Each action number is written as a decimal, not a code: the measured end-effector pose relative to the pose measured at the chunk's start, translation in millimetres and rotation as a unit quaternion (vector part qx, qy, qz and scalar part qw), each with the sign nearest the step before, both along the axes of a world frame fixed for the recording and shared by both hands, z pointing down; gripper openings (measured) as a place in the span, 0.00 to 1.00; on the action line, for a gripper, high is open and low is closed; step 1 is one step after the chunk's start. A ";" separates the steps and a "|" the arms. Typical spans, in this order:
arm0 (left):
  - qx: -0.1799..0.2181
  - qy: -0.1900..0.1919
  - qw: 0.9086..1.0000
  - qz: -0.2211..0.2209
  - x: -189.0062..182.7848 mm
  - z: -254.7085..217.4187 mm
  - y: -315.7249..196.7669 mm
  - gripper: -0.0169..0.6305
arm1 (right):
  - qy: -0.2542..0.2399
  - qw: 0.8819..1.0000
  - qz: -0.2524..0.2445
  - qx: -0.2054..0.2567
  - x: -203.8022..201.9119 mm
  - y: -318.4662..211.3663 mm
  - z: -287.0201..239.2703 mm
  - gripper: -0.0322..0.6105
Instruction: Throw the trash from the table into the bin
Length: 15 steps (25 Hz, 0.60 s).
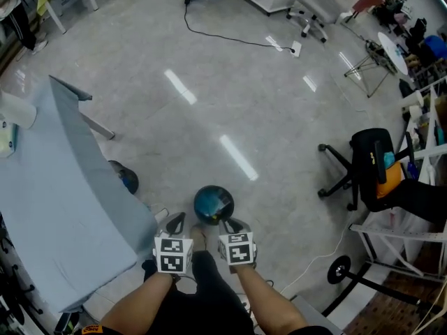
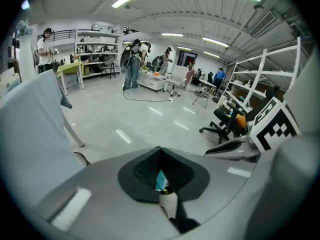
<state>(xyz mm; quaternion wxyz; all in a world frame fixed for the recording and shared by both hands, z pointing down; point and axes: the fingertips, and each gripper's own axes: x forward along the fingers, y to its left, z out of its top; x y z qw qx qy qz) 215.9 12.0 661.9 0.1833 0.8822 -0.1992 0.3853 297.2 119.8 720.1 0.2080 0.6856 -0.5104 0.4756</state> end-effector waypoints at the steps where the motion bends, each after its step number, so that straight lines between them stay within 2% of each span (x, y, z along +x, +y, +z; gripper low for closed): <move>1: 0.001 0.004 1.000 0.000 -1.2 -10.8 -0.5 0.04 | 0.003 1.000 0.003 0.010 0.1 -2.6 -12.9 0.16; 7: 0.020 0.040 0.999 -0.006 -5.0 -76.7 2.2 0.04 | 0.036 0.998 0.002 0.055 1.6 2.0 -76.7 0.05; 12: 0.032 0.062 0.998 0.002 -17.1 -120.0 1.4 0.04 | 0.040 0.996 -0.008 0.084 -13.6 -7.8 -120.8 0.05; 15: 0.043 0.073 0.996 0.005 -24.3 -144.6 -0.7 0.04 | 0.046 0.992 0.005 0.118 -16.0 -20.1 -150.8 0.05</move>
